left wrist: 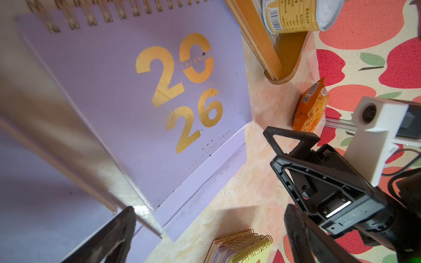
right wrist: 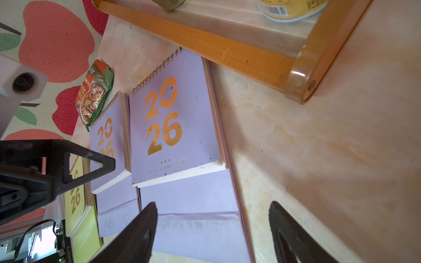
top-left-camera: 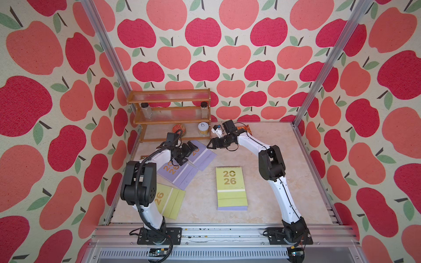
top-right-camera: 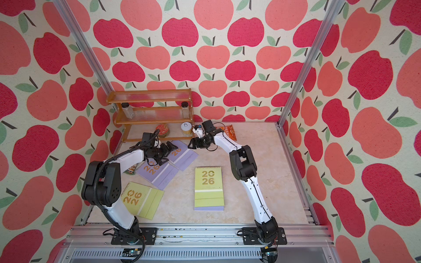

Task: Stack the calendars
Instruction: Pick up the calendar at the center of the board.

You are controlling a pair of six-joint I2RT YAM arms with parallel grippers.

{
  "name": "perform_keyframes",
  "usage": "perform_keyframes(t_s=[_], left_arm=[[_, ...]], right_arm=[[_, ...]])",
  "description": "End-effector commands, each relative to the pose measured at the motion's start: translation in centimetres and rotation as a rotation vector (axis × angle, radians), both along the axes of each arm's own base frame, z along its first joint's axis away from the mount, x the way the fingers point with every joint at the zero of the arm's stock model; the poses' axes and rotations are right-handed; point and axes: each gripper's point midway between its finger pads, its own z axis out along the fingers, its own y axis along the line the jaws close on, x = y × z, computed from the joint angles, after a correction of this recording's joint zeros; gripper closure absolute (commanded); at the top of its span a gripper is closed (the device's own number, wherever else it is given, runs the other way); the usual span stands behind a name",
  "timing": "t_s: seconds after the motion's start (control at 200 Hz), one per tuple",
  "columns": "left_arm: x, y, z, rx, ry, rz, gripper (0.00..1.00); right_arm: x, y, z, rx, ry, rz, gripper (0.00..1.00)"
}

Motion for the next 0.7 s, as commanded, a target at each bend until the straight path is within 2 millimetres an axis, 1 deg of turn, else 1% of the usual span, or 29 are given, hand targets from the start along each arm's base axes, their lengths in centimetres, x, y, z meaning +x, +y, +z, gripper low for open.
perform_keyframes(t_s=[0.0, 0.19, 0.48, 0.695], left_arm=[[0.6, -0.2, -0.6, -0.006, 0.020, 0.007, 0.00], [0.3, -0.3, -2.0, -0.004, 0.053, 0.005, 0.00], [0.9, -0.3, -3.1, 0.003, 0.068, 0.000, 0.00], [1.4, -0.6, -3.7, -0.002, 0.074, -0.010, 0.00]], right_arm=[[0.3, 0.4, -0.3, 0.027, -0.017, 0.034, 0.21], [-0.1, 0.6, -1.0, 0.035, 0.001, 0.051, 0.21], [-1.1, 0.7, -2.7, 0.018, 0.035, 0.077, 0.21], [-1.8, 0.8, -3.2, 0.024, 0.062, 0.102, 0.21]])
